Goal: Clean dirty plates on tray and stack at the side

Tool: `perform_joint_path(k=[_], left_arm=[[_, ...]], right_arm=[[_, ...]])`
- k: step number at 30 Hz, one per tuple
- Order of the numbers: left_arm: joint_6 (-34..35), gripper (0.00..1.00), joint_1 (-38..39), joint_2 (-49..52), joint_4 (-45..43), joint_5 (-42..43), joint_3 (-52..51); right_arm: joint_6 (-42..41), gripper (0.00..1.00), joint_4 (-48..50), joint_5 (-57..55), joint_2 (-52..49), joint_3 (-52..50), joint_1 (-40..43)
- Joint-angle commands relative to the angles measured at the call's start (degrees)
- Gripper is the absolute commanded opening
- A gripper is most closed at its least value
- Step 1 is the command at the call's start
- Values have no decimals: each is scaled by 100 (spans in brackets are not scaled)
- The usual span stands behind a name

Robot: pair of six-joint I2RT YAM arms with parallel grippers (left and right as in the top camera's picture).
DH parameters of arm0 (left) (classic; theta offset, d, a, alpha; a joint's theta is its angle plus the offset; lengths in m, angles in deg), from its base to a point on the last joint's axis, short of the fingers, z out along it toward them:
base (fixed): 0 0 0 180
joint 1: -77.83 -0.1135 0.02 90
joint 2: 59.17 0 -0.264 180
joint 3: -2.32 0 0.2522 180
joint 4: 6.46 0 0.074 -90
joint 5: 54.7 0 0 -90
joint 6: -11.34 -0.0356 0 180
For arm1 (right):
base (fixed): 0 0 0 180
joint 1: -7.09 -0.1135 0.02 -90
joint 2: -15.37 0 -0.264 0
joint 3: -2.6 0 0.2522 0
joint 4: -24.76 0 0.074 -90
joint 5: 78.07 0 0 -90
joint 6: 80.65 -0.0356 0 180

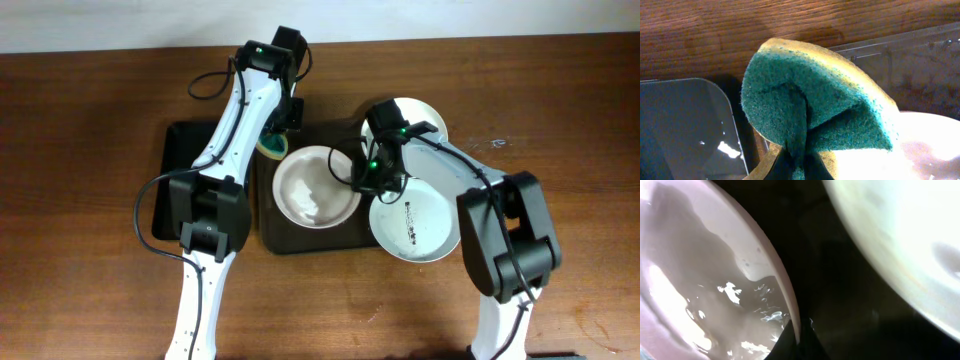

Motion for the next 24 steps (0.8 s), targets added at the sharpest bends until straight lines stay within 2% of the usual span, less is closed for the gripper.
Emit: perform_joint_path(k=[1,5,10,15,20,24], left_arm=[[-96,0,-186,-13,-11,306,177],[-98,0,-452,-13,-48,874,177],[-96,0,-461,-13,-90,887,177],[-96,0,-461,-13,-96,887,175],[-96,0,-461,-13,-96,885,175],[-96,0,-461,-13,-96,887,175]], right_arm=[[105,4,-411,-1209,881,-55,-35],[94,4,-734,-2153,1655,-55,-188],[33,4,-765,-3810,2151,-48,-824],[-376,4,-848,-6000,2194,-48,-1738],[-374,4,-839,-8168,2194,-48,-2688],[-372,4,-835,-9339,2194,-48,-3139]])
